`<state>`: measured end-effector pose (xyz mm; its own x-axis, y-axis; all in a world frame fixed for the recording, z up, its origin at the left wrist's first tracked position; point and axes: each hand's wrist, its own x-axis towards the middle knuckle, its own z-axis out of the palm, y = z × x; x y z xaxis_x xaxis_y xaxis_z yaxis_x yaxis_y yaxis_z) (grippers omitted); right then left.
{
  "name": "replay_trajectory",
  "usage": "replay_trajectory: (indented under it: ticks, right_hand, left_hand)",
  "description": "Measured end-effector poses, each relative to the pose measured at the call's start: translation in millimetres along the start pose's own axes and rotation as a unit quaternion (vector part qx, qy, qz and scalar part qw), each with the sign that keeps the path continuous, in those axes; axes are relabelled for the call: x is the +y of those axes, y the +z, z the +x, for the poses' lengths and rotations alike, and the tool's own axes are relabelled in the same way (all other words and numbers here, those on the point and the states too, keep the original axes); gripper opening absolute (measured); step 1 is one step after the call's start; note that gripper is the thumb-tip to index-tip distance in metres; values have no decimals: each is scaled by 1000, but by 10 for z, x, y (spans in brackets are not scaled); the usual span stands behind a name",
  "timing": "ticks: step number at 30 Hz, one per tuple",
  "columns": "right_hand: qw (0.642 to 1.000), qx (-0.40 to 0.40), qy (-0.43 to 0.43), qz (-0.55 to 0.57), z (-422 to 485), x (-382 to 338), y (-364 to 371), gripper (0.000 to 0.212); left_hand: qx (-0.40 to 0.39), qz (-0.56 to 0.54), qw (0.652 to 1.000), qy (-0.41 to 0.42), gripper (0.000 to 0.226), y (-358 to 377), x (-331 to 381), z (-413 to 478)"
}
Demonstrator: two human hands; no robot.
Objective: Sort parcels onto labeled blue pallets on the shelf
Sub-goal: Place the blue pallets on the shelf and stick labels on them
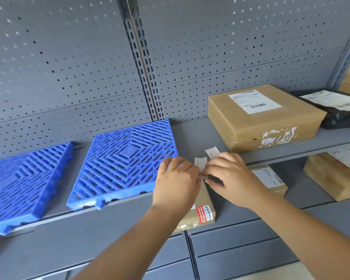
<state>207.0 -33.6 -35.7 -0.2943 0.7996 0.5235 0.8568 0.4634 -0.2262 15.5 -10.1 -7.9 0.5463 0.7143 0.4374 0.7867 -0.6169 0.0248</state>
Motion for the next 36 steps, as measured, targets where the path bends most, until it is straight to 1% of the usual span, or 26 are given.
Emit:
replay_trajectory:
  ticks: [5, 10, 13, 14, 16, 17, 18, 20, 21, 25, 30, 36]
  right_hand:
    - [1000, 7, 16, 17, -7, -79, -75, 6]
    - [995, 49, 61, 56, 129, -225, -161, 8]
    - [993, 55, 64, 86, 249, -324, -227, 4]
    - [992, 55, 60, 96, 285, -354, -243, 6]
    - [990, 58, 60, 112, 368, -426, -258, 16]
    - [990, 58, 62, 116, 409, -462, -253, 17]
    - [989, 57, 63, 119, 452, -499, -238, 13]
    - [989, 54, 65, 123, 534, -573, -188, 4]
    - [988, 51, 67, 126, 576, -609, -162, 3]
    - [988, 41, 72, 133, 755, -784, -42, 4]
    - [988, 58, 61, 128, 1023, -1143, 117, 4]
    - [994, 60, 26, 92, 1473, -1825, 425, 6]
  left_hand:
    - [4, 6, 1000, -11, 8, -109, 39, -16]
    - [49, -12, 998, -37, 10, -257, 20, -37]
    - [67, -20, 996, -52, 8, -372, -61, -47]
    - [74, -23, 995, -55, 7, -415, -97, -51]
    - [94, -31, 993, -60, 5, -499, -181, -66]
    - [104, -35, 992, -62, 5, -535, -226, -80]
    - [113, -37, 991, -63, 6, -569, -275, -100]
    - [129, -39, 988, -70, 6, -634, -388, -155]
    - [135, -40, 987, -77, 6, -665, -450, -183]
    - [150, -44, 982, -102, 6, -766, -722, -283]
    - [173, -55, 975, -125, 4, -869, -1193, -447]
    - [193, -68, 972, -117, 7, -1062, -1928, -757]
